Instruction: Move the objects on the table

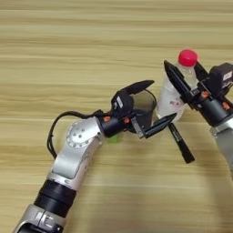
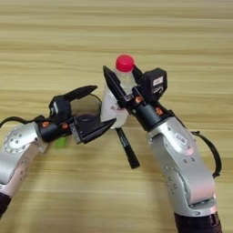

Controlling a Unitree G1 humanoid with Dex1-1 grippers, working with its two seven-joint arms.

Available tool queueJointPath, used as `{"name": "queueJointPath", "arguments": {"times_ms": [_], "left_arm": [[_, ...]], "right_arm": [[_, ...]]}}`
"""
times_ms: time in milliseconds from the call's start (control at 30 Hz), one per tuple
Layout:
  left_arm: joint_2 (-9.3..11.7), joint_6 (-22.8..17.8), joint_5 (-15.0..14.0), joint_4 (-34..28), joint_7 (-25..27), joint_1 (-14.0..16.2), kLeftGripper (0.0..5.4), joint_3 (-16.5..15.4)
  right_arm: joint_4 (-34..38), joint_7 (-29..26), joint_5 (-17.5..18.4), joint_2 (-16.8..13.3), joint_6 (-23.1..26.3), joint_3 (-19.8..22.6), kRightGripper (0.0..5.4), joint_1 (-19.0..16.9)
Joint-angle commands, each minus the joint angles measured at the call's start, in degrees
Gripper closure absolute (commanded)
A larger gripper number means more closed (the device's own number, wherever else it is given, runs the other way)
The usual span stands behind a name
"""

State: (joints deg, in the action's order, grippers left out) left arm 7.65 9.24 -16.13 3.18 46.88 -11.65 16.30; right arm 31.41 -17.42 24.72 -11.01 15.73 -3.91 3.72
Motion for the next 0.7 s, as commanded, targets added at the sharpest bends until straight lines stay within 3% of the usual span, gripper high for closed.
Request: {"name": "queueJointPath", "arguments": {"times_ms": [33,300,700], "left_arm": [[0.4,0.3,0.4,-0.3,0.7,0.2,0.00,0.4],[0.3,0.5,0.9,1.2,0.5,-0.1,0.00,0.3],[0.3,1.2,1.4,2.5,0.5,-0.6,0.00,0.2]], "right_arm": [[2.0,0.0,-0.4,0.8,0.1,-1.6,2.98,1.3],[3.4,-0.6,0.3,1.4,1.1,-4.9,2.98,0.5],[4.8,-1.4,1.5,1.3,2.6,-6.4,2.98,-0.7]]}}
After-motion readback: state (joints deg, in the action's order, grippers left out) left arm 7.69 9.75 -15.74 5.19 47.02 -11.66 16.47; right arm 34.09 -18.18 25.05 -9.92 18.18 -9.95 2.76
